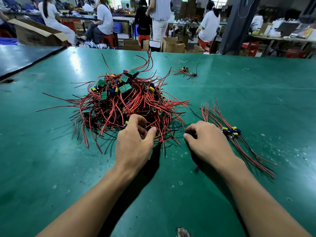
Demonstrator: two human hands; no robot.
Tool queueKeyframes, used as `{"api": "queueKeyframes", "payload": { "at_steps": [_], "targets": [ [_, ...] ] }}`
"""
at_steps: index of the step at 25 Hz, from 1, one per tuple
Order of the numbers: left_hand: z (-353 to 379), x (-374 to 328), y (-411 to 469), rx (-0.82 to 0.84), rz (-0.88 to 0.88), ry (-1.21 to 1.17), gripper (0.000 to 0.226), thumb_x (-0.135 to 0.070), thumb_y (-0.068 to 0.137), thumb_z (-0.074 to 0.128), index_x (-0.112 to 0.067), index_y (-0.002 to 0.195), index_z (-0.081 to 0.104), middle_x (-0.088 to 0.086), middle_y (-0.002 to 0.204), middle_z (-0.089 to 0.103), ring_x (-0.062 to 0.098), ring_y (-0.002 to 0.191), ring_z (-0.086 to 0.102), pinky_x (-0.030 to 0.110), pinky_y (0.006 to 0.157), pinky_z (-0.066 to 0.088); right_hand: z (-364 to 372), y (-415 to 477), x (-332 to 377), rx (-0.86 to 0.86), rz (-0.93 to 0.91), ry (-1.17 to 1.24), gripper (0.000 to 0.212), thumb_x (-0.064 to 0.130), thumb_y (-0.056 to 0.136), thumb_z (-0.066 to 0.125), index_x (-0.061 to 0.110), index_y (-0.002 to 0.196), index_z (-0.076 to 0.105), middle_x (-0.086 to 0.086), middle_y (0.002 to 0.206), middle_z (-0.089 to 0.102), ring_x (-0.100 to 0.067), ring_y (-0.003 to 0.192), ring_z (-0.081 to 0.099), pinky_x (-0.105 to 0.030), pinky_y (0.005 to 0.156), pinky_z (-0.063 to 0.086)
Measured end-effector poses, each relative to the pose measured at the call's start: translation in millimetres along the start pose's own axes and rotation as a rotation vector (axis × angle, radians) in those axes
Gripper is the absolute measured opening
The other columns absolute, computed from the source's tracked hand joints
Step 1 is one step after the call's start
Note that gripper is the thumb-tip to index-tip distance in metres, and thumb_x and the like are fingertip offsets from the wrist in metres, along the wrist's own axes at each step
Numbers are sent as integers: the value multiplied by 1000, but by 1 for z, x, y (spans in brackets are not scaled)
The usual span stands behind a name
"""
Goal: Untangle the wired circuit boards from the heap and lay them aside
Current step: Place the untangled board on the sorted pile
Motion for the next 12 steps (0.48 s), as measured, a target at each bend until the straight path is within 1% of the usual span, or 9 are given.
{"api": "queueKeyframes", "payload": {
  "at_steps": [2, 3, 5, 6, 9, 12],
  "targets": [
    [0, 1, 1, 20, 10, 21, 18, -33, 87, 70, -26, 101, 62, -10, 71, 64, 14, 59, 63, 35, 60, 52, -4, 0, -9, -35, 83, -31, 25, 40, 94, 59, 23, 103, 75, -4, 102, 74, -30, 102, 66, -37, 86, 52],
    [1, 1, 1, 45, 12, 56, 22, -35, 87, 69, -28, 108, 65, -11, 72, 63, 13, 59, 62, 33, 60, 52, -6, 0, -12, -48, 106, -25, 25, 40, 94, 59, 22, 102, 75, -5, 101, 75, -30, 101, 67, -38, 86, 53],
    [4, 2, 1, 96, 12, 120, 33, -37, 88, 68, -30, 120, 66, -14, 73, 63, 13, 66, 62, 30, 67, 53, -7, 0, -12, -63, 115, 12, 24, 38, 94, 60, 21, 101, 75, -6, 100, 75, -30, 101, 66, -39, 88, 52],
    [6, 2, 1, 105, 16, 142, 34, -37, 88, 68, -29, 121, 67, -14, 73, 62, 13, 70, 63, 29, 71, 53, -6, 1, -10, -67, 103, 39, 24, 38, 94, 60, 20, 101, 76, -6, 101, 75, -30, 101, 66, -40, 89, 51],
    [4, 3, 2, 94, 10, 126, 23, -32, 89, 68, -23, 109, 74, -10, 77, 69, 13, 76, 66, 32, 76, 56, -2, 0, 1, -108, 30, 175, 21, 34, 95, 62, 20, 101, 76, -4, 101, 75, -27, 97, 66, -40, 89, 51],
    [0, -1, 4, 60, 34, 14, 15, -25, 90, 69, -17, 99, 78, -7, 85, 75, 5, 77, 67, 31, 77, 56, -1, -1, 5, -162, -2, 350, 13, 29, 92, 67, 21, 97, 76, 2, 94, 75, -18, 90, 66, -35, 86, 52]
  ]
}}
Point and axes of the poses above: each hand's wrist, its own y-axis towards the middle knuckle, its own z-axis out of the palm, x = y × z, the point moved 5 cm from there along y, towards the middle knuckle
